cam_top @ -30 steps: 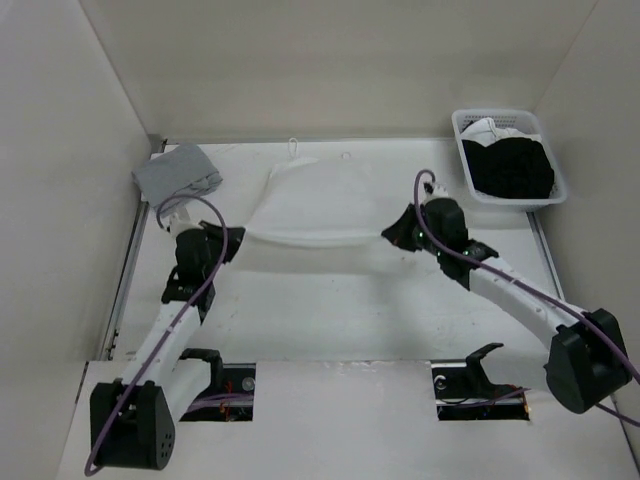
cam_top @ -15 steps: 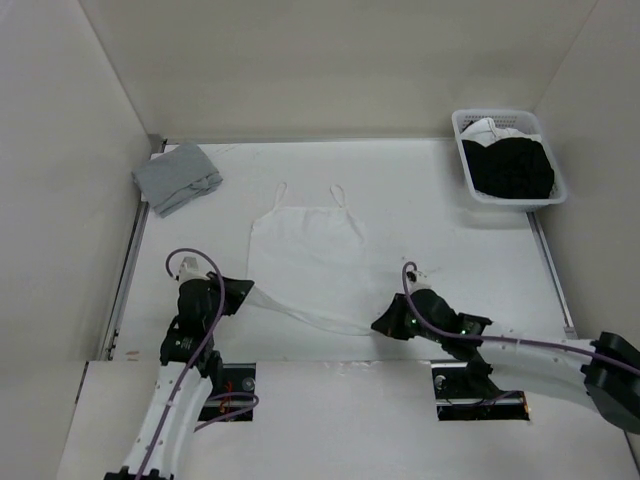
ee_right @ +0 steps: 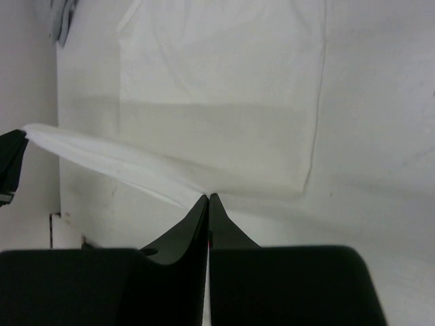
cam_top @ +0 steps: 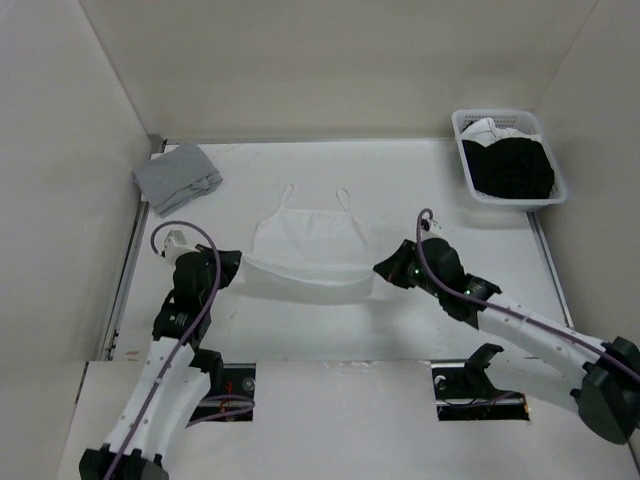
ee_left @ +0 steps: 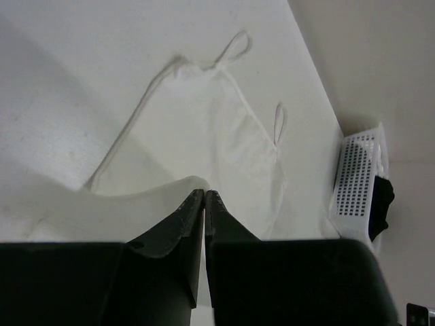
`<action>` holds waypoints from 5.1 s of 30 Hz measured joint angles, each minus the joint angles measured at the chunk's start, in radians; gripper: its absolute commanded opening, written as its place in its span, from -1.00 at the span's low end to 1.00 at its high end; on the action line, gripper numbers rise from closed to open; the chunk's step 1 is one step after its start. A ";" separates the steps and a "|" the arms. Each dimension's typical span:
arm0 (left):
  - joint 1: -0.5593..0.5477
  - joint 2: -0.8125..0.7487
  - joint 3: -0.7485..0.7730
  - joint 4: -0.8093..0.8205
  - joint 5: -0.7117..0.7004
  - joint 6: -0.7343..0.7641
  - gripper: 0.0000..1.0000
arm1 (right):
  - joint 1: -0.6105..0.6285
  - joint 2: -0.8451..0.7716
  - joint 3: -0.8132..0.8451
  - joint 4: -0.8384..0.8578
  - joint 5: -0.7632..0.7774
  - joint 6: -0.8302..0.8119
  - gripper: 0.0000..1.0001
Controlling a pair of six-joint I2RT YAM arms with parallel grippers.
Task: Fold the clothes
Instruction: Fold the tank top
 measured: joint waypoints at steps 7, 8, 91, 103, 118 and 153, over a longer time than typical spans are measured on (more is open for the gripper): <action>0.013 0.460 0.157 0.309 -0.045 -0.015 -0.97 | -0.205 0.304 0.180 0.101 -0.093 -0.097 -0.95; 0.013 0.530 0.184 0.351 -0.050 -0.019 -0.97 | -0.229 0.350 0.209 0.120 -0.109 -0.103 -0.95; -0.007 0.070 0.028 0.272 0.038 0.110 -1.00 | -0.004 -0.038 0.022 0.084 0.090 -0.084 -0.92; -0.096 -0.302 0.331 -0.354 0.020 0.143 -1.00 | 0.443 -0.496 0.168 -0.491 0.339 0.043 -0.90; 0.012 0.602 0.148 0.173 0.024 0.142 -1.00 | -0.240 0.265 0.104 -0.015 -0.045 -0.127 -0.91; -0.047 0.133 -0.208 0.267 0.055 0.093 -0.91 | -0.228 0.262 -0.121 0.215 -0.083 -0.087 -0.83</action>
